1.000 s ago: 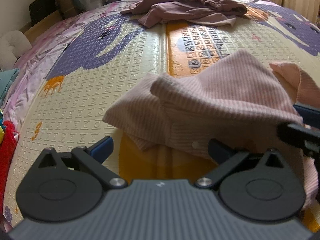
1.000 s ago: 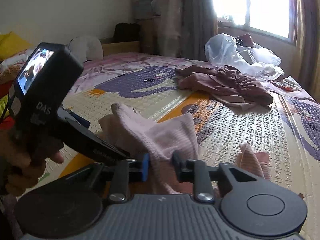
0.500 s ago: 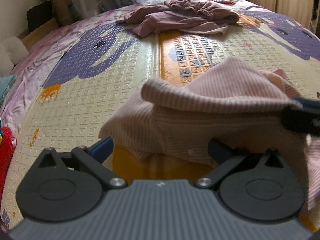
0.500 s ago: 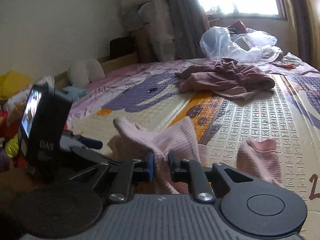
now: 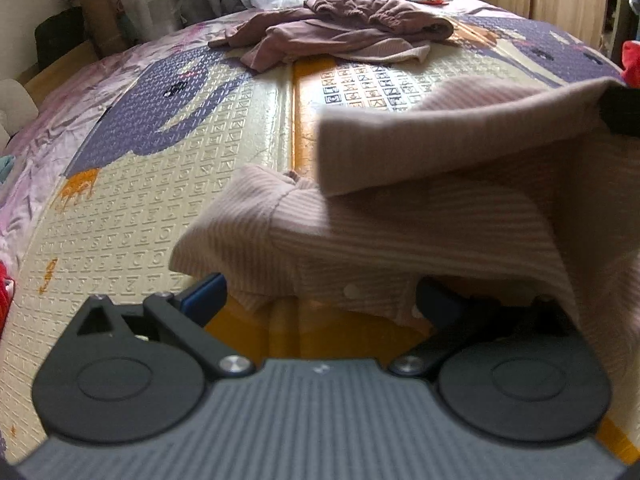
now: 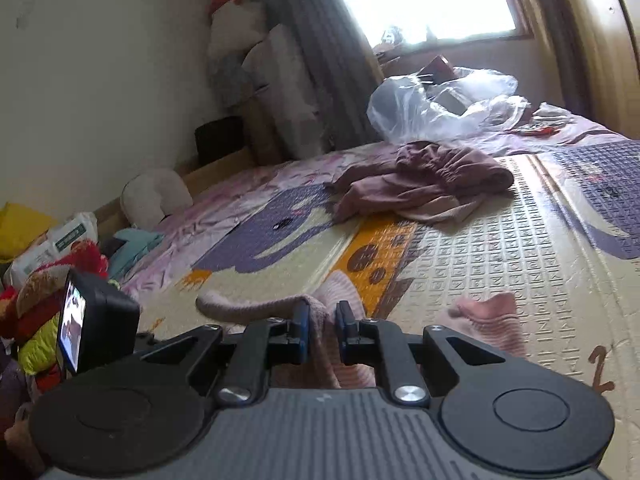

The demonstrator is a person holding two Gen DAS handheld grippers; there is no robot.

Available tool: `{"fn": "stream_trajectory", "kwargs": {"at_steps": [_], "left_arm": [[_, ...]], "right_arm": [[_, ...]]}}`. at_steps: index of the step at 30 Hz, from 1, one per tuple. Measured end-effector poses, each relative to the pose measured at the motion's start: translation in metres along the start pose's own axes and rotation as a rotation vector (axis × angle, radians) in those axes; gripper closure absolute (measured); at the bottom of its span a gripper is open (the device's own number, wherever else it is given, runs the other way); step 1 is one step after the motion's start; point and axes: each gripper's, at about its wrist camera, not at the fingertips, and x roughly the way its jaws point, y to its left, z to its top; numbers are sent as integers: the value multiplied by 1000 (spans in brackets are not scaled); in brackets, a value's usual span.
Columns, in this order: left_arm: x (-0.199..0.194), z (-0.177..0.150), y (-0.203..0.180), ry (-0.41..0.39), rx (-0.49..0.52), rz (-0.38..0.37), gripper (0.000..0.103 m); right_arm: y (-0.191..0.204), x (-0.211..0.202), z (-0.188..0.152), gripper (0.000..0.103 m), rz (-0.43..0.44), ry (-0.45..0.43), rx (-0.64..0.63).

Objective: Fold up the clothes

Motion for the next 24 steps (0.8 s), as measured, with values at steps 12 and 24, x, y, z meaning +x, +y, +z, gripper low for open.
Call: {"fn": "stream_trajectory", "kwargs": {"at_steps": [12,24], "left_arm": [[2,-2,-10,-42,40,4,0],[0,-4,-9,-54,16,-33,0]], "right_arm": [[-30,5,-4,88,-128,13,75],[-29,15,-10,88,-159,47,59]]}}
